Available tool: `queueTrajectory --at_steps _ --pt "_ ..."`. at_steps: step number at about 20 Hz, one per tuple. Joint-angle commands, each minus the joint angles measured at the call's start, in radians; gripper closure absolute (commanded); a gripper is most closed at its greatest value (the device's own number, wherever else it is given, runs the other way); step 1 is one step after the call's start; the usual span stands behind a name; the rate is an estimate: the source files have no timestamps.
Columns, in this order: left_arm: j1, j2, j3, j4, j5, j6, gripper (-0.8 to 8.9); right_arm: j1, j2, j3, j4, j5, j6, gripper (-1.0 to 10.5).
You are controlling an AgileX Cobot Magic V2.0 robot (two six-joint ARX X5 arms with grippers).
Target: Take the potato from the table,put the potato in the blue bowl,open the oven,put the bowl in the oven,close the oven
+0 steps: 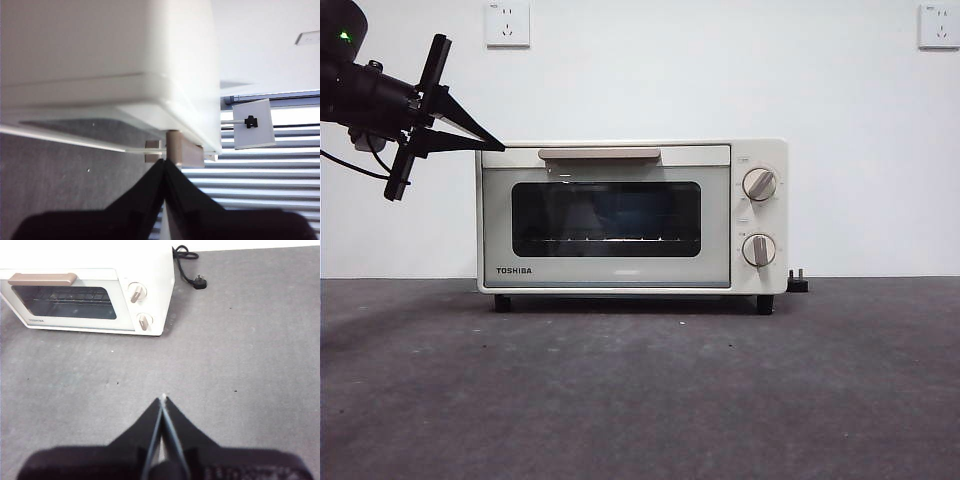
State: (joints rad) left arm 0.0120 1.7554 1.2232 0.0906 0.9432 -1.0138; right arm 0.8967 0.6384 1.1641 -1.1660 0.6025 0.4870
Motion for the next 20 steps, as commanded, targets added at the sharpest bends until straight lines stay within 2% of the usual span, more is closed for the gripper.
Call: queueTrajectory --at_steps 1,6,8,13,17,20 --pt "-0.007 -0.067 -0.003 -0.071 0.007 0.083 8.2 0.001 0.0 -0.008 0.006 0.004 0.01 9.6" --pt "-0.009 -0.36 -0.003 -0.422 -0.003 0.477 8.18 0.001 0.0 -0.008 0.006 0.005 0.009 9.5" --pt "-0.009 -0.494 -0.003 -0.517 -0.005 0.587 8.18 0.001 0.0 -0.008 0.006 0.004 0.008 9.5" --pt "-0.009 -0.766 -0.003 -0.544 -0.001 0.625 8.18 0.001 0.0 -0.008 0.006 0.005 0.008 9.5" --pt "-0.009 -0.877 -0.003 -0.545 -0.001 0.625 8.18 0.001 0.0 -0.008 0.006 0.004 0.008 9.5" --pt "-0.009 -0.893 -0.003 -0.546 -0.002 0.625 8.18 0.001 0.0 -0.008 0.006 0.005 0.008 9.5"
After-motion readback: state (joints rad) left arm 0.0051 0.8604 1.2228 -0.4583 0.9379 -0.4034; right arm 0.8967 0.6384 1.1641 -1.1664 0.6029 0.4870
